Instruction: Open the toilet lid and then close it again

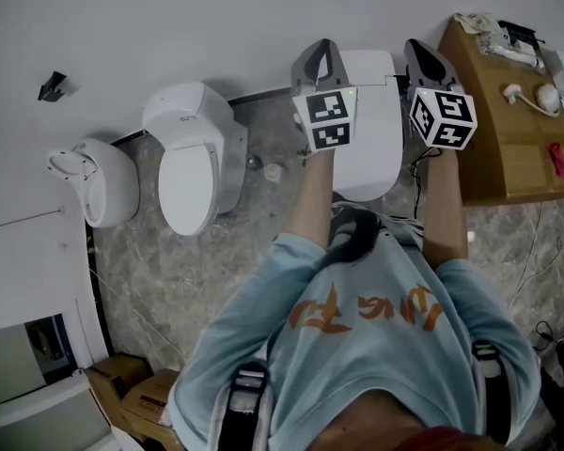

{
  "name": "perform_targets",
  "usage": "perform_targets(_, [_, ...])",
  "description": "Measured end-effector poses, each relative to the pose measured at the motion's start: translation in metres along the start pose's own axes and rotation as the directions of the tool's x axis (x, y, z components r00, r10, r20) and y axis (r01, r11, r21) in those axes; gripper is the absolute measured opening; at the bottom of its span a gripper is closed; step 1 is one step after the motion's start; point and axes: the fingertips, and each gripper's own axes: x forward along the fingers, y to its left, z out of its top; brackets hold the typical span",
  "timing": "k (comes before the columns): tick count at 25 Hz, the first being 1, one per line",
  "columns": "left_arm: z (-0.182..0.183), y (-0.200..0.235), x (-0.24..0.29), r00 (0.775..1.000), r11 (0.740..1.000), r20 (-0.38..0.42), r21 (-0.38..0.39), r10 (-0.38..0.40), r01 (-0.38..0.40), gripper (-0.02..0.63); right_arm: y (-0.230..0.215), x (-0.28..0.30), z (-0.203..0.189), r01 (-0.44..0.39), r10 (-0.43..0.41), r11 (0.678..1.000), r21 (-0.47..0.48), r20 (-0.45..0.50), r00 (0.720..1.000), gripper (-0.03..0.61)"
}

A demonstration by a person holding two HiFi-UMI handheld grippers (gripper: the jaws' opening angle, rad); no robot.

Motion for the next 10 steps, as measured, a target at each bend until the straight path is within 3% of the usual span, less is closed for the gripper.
perform_targets(10, [0.0, -0.01, 0.007, 1.0, 1.0, 0.002, 0.011, -0.005, 0.005, 0.026, -0.012, -0.001, -0.001, 0.0, 0.0, 1.0, -0.007, 0.002, 1.0, 0.012])
